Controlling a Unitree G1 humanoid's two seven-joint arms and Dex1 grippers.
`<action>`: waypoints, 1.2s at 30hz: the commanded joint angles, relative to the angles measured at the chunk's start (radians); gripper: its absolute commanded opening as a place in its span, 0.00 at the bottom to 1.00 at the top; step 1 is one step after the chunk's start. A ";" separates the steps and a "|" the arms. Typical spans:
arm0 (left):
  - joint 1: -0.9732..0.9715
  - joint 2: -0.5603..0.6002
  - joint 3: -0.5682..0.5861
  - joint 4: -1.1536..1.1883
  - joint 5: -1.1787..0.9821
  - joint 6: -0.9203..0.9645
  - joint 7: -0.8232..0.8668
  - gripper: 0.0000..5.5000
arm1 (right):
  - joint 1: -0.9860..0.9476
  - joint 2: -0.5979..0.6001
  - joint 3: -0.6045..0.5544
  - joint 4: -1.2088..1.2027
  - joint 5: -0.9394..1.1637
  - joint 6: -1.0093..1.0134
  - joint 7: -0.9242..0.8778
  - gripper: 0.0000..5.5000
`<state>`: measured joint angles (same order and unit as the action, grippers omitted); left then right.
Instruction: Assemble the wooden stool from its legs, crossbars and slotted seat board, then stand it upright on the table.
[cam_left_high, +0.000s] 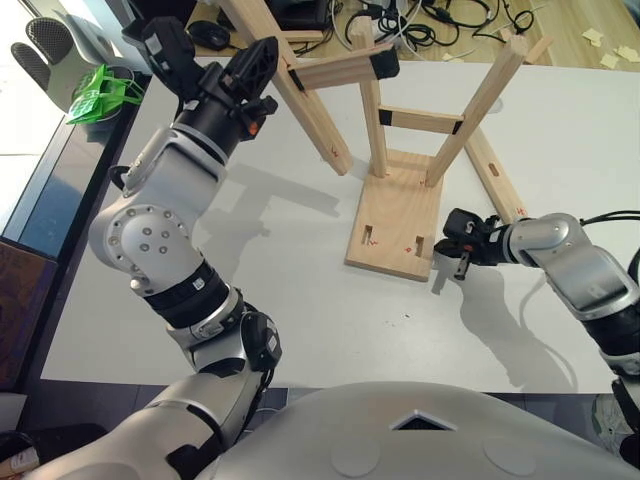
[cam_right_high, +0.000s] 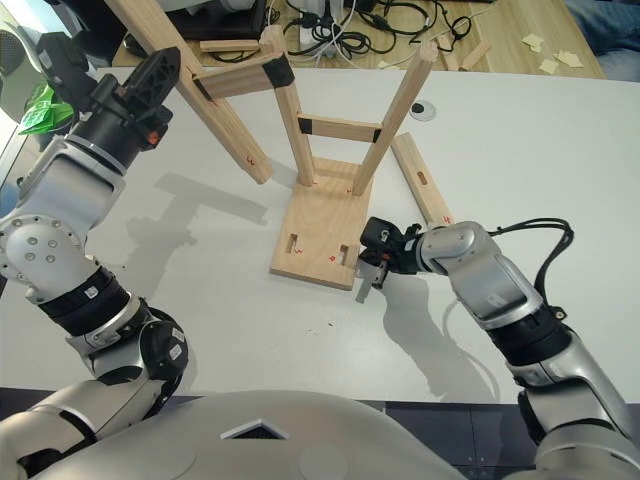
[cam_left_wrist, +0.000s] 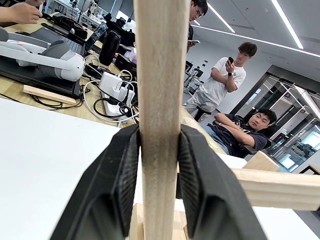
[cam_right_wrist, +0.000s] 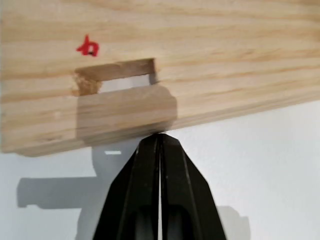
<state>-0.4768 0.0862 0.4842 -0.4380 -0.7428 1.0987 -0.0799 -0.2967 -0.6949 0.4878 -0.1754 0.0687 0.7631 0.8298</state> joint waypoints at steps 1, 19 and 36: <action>0.049 0.056 -0.040 0.004 -0.001 -0.028 -0.034 0.19 | -0.040 0.107 0.035 0.134 -0.058 -0.020 -0.071 0.00; 0.383 0.099 -0.252 -0.002 0.144 -0.377 -0.173 0.19 | 0.120 0.142 -0.218 -0.098 0.077 0.091 -0.135 0.00; 0.403 0.065 -0.247 0.009 0.068 -0.349 -0.077 0.19 | 0.124 0.172 -0.212 -0.087 0.078 0.041 -0.167 0.00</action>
<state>-0.0917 0.1560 0.2578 -0.4421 -0.6962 0.7429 -0.1737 -0.1749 -0.5259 0.2831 -0.2595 0.1401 0.8108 0.6661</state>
